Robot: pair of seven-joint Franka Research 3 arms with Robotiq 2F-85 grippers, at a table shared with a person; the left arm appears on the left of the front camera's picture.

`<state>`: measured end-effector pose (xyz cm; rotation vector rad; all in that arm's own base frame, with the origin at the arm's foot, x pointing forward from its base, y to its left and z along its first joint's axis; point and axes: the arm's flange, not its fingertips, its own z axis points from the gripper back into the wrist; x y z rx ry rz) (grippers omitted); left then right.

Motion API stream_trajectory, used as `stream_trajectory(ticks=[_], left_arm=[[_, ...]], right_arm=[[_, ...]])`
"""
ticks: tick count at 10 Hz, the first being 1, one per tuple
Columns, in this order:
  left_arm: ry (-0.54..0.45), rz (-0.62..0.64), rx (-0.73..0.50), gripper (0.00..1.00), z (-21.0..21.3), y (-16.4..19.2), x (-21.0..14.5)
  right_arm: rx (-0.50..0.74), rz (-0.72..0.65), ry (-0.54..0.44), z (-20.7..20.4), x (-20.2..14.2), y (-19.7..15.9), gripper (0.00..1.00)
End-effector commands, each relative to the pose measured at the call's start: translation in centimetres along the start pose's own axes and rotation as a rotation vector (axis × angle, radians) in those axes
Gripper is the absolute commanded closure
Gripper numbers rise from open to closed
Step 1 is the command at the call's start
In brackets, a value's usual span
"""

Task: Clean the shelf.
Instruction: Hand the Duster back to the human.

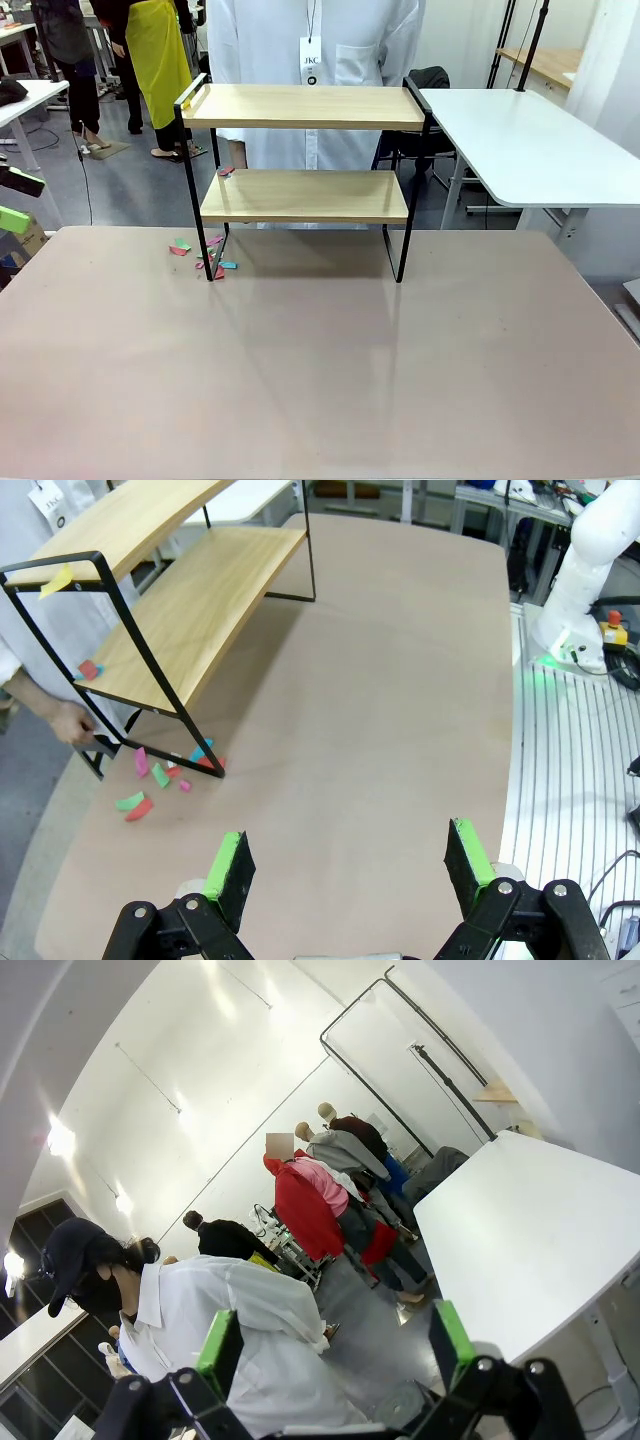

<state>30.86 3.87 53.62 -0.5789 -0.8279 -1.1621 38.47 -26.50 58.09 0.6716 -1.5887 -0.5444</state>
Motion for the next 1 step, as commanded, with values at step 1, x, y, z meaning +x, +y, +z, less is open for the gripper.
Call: stream_trajectory(ticks=[1], left_arm=[[-0.026,-0.017,-0.003,0.0,-0.09,0.1,0.1]], right_arm=[[-0.007,0.024,0.003,0.22,-0.43,0.04,0.0]])
